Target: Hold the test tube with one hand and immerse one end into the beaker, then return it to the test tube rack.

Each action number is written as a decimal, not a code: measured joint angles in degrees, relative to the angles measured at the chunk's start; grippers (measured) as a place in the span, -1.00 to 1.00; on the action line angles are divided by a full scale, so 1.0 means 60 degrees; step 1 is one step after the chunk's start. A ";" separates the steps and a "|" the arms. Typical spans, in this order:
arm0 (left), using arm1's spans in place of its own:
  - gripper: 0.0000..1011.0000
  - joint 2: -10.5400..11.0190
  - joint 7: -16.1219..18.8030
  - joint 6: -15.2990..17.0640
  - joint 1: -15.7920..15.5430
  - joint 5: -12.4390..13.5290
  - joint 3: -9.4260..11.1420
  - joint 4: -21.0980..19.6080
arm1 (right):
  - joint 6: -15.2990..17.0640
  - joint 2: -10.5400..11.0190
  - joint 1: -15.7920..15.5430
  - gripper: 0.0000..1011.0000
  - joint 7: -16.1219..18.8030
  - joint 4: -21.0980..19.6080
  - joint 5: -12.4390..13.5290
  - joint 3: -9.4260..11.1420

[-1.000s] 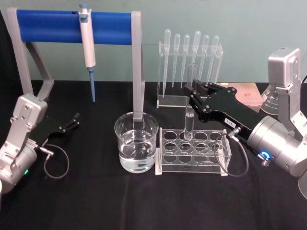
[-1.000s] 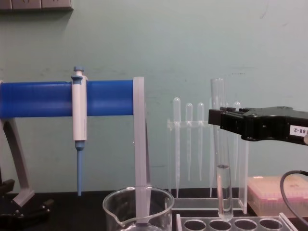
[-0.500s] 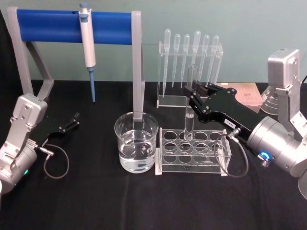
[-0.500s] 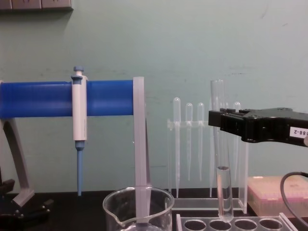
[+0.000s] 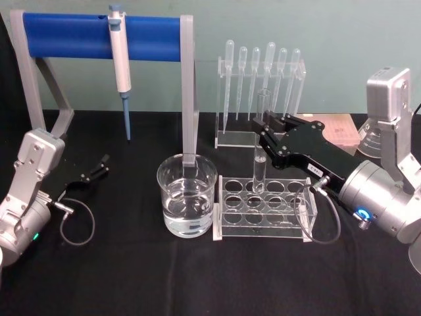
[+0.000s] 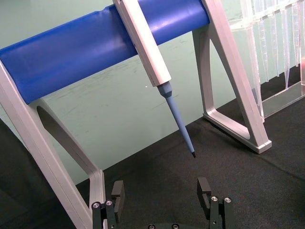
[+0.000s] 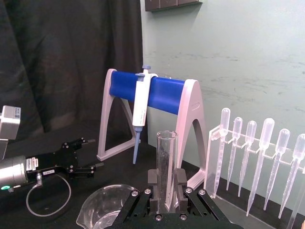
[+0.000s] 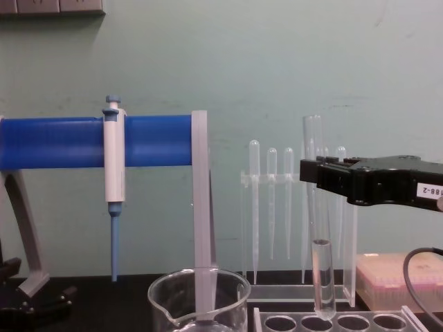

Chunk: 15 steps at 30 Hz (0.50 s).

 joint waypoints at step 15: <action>0.98 0.0000 0.0000 0.0000 0.0000 0.0000 0.0000 0.0000 | 0.0000 -0.0001 0.0000 -0.56 0.0005 0.0000 0.0001 0.0000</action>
